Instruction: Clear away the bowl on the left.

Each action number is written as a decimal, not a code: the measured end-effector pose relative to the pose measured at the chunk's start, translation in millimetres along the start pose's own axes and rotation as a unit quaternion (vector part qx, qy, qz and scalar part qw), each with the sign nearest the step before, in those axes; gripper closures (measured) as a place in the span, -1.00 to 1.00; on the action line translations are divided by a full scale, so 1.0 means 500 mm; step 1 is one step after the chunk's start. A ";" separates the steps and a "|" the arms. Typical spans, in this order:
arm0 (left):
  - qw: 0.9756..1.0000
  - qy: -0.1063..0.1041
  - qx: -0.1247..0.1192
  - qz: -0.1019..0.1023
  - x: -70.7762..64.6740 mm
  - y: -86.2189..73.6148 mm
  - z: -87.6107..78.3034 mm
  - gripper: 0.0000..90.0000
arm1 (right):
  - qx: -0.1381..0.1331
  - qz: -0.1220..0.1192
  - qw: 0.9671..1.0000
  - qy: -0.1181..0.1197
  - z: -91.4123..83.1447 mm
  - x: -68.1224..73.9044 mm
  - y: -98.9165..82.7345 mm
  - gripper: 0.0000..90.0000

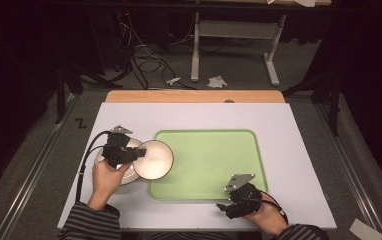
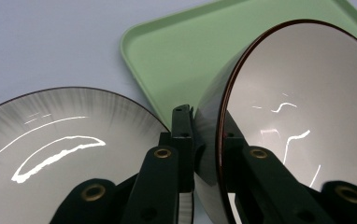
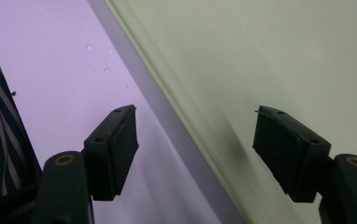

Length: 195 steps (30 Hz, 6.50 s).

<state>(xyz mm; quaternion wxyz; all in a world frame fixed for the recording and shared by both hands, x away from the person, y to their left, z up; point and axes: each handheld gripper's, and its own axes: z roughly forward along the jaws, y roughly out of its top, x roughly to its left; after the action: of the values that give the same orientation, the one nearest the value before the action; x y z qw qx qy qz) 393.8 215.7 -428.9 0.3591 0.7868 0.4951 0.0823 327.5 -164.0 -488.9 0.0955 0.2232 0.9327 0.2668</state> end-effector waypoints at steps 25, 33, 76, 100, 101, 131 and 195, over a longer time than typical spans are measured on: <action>0.997 -0.040 0.030 0.061 -0.095 0.055 0.069 0.82 | 0.000 -0.002 1.000 0.000 -0.003 0.001 -0.002 -0.29; 0.996 -0.052 0.032 0.065 -0.118 0.077 0.093 0.81 | 0.000 0.000 1.000 0.000 -0.003 0.001 -0.002 -0.29; 0.996 -0.056 0.063 0.021 -0.144 0.153 0.286 0.79 | 0.004 -0.008 1.000 -0.003 -0.006 0.004 -0.004 -0.29; 0.996 -0.046 0.066 0.046 -0.146 0.148 0.275 0.47 | 0.001 -0.009 1.000 -0.003 -0.007 0.005 -0.005 -0.29; 0.996 -0.048 0.065 0.047 -0.147 0.148 0.272 0.45 | -0.001 -0.008 1.000 -0.003 -0.007 0.005 -0.005 -0.29; 0.996 -0.049 0.045 0.062 -0.132 0.137 0.188 0.30 | 0.012 -0.013 1.000 0.002 -0.001 0.006 -0.004 -0.29; 0.992 -0.095 0.022 0.085 -0.154 0.032 0.063 0.24 | 0.028 -0.017 0.999 0.013 0.007 0.008 -0.004 -0.29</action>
<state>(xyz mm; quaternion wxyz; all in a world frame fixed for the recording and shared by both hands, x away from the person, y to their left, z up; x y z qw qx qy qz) 382.5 131.9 -424.0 0.3791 0.8380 0.3915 0.0268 324.1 -162.0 -493.0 0.0816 0.2065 0.9445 0.2420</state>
